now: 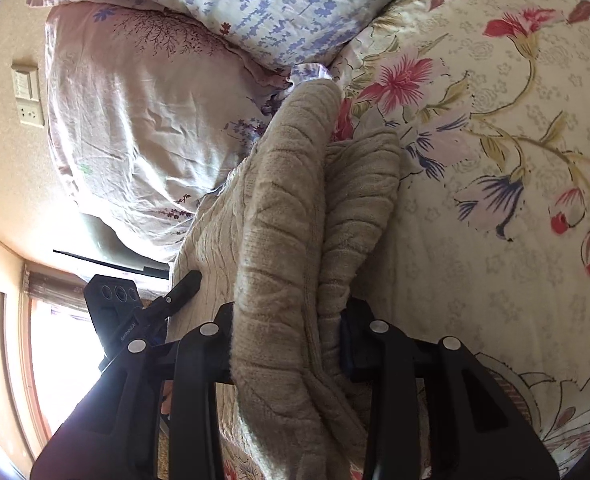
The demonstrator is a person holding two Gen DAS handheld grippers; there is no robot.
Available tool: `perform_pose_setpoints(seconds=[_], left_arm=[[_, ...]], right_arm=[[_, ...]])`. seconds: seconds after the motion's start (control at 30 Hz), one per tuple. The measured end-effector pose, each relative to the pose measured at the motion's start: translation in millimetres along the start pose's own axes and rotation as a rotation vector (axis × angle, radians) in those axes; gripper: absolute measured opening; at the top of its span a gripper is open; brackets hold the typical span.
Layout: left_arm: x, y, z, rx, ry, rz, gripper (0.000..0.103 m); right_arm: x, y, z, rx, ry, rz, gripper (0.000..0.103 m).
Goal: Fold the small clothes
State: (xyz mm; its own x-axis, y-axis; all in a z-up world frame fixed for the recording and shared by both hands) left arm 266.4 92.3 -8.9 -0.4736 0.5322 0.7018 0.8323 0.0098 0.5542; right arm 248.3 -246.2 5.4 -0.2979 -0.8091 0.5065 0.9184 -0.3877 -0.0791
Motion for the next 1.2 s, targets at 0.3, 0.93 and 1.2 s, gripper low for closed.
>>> perform_pose_setpoints(seconds=[0.3, 0.93, 1.2], left_arm=[[74, -11, -52, -0.19, 0.233, -0.237, 0.067], [3, -40, -125, -0.474, 0.232, -0.045, 0.068], [31, -63, -135, -0.55, 0.302, -0.134, 0.085]], right_arm=[[52, 28, 10, 0.037, 0.014, -0.135, 0.055], [9, 81, -5, 0.024, -0.185, -0.155, 0.008], [53, 47, 11, 0.114, -0.117, -0.156, 0.04]])
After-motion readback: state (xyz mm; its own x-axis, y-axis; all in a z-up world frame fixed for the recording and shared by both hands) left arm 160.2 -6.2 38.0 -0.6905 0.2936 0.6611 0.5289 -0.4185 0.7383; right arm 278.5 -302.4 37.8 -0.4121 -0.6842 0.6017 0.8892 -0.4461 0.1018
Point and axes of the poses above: each gripper's, at about its wrist camera, not at the fingertips, and x roughly against the way its jaws point, z to its left, y to its top, the point moved 2 cm from there along -x, roughly the way its jaws point, and after that the axes turned 11 degrees about -x, right-handed, at the moved point
